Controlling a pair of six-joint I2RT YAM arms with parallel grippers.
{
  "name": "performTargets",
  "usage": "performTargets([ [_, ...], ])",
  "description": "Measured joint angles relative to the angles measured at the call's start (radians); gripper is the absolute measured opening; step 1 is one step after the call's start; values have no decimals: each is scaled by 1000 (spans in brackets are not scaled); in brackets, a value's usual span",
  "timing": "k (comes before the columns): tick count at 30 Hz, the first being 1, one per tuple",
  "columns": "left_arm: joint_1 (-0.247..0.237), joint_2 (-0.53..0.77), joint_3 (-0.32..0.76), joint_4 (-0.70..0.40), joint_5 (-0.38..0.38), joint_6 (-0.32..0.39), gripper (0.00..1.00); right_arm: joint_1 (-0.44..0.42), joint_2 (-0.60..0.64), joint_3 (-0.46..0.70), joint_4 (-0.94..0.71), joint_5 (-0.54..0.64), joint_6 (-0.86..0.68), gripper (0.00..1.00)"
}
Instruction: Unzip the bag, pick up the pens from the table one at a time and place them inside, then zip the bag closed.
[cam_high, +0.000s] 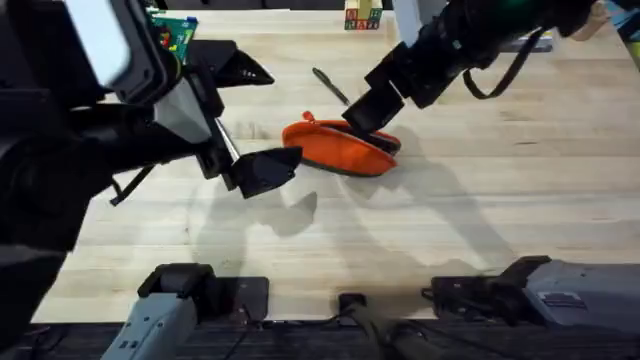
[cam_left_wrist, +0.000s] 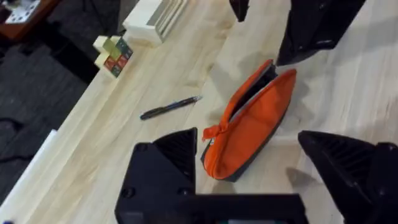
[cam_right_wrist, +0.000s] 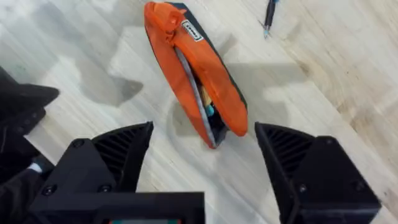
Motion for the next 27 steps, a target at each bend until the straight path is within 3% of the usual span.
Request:
performTargets([
  [2,0,-16,0,-10,-19,-24,992,0,6,0,1,0,-16,968],
  [3,0,-23,0,-22,-31,-35,994,0,9,0,1,0,-27,881],
  [8,0,-30,0,-67,-64,-61,993,0,32,0,6,0,-58,164],
  [10,0,-30,0,-90,-78,-70,993,0,57,0,21,-1,-67,35],
  [15,0,-30,0,-103,-78,-72,993,0,70,-21,37,-47,-139,33],
  [27,0,-30,0,-124,-78,-75,994,0,70,-232,249,-76,-246,33],
])
